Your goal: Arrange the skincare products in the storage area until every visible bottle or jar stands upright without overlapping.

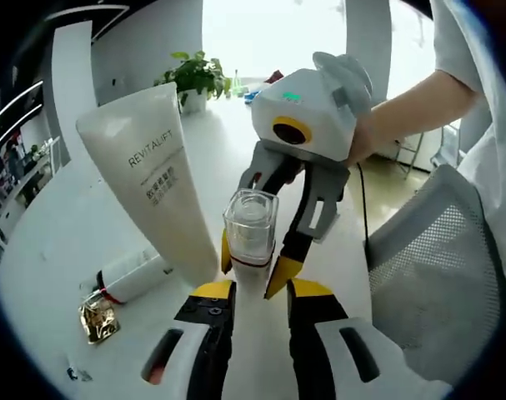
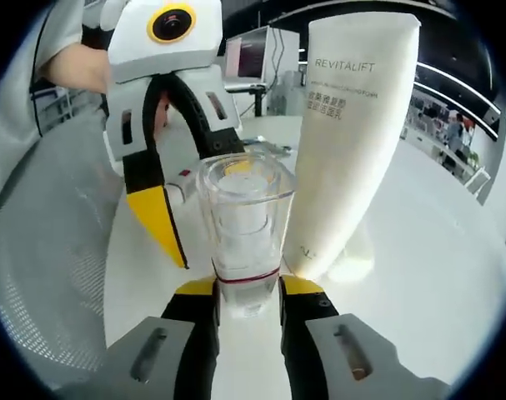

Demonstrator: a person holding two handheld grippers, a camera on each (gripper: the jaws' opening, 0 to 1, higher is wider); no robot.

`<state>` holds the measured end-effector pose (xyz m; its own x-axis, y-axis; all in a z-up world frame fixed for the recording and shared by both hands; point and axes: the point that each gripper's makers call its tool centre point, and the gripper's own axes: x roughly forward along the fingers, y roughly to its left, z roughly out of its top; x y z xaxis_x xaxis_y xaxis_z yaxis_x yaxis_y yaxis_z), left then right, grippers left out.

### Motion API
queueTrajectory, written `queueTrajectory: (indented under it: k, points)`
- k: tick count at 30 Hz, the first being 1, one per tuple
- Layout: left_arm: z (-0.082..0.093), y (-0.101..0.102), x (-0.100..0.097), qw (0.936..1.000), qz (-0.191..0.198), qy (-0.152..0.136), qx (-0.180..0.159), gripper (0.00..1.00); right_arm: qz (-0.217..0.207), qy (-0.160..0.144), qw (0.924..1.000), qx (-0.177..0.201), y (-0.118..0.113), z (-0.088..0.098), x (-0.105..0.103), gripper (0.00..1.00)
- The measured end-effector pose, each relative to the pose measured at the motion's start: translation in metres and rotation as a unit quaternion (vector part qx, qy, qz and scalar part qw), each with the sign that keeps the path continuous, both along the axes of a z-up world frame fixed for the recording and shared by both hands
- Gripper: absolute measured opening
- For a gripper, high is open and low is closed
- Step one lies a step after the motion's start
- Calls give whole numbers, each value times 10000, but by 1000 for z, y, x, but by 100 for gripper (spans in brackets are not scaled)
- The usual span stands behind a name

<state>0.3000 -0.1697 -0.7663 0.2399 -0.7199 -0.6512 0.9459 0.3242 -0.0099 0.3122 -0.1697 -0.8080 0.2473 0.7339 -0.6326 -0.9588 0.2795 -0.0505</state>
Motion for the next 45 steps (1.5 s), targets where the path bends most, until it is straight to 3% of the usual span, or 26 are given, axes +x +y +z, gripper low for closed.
queueTrajectory:
  k: [8, 14, 28, 35, 45]
  points:
    - [-8, -1, 0, 10000, 68, 6, 61, 19, -485, -19, 9986, -196, -17, -3, -3, 23]
    - [-10, -2, 1, 9999, 104, -4, 71, 19, -623, -22, 9978, -238, -19, -4, -1, 17]
    - [-14, 5, 16, 9996, 249, -47, 79, 18, -714, -12, 9972, -215, -13, -4, 7, 18]
    - [-15, 5, 14, 9996, 247, -36, 110, 18, -758, 32, 9969, -187, -12, -4, 7, 18]
    - [-10, 12, 11, 9991, 397, -48, 172, 27, -857, 104, 9961, -199, -17, 0, 2, 24]
